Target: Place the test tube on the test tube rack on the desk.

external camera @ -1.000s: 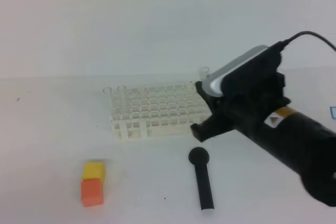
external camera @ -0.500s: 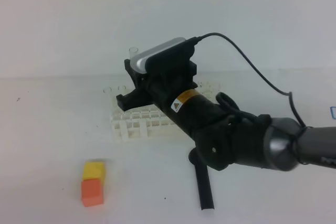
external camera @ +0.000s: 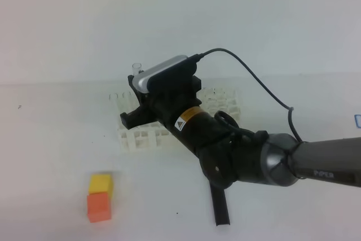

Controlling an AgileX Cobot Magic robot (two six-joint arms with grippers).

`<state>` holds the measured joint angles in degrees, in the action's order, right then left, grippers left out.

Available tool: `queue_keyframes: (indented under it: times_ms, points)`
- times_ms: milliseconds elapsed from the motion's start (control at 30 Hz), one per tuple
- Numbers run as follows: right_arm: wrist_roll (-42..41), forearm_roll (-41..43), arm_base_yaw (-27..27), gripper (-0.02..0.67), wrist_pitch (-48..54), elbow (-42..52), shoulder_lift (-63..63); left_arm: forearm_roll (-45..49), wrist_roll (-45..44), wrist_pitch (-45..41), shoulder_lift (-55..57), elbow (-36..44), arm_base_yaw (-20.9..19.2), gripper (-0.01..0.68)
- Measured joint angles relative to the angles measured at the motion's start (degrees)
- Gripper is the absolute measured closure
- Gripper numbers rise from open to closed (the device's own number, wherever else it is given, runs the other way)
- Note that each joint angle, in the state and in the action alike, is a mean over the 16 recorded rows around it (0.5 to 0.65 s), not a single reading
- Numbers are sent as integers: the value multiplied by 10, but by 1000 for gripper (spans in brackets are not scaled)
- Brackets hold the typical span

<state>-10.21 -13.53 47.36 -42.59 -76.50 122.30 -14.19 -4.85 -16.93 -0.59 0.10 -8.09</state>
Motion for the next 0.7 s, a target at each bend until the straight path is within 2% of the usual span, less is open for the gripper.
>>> queue_keyframes:
  times_ms: [367, 700]
  points:
    - [-20, 1, 0, 510, 13, 0, 5, 12, -8, -21, -1, 4, 0, 674]
    - [-28, 1, 0, 425, 21, 0, 4, 12, -10, -24, 1, 1, 0, 674]
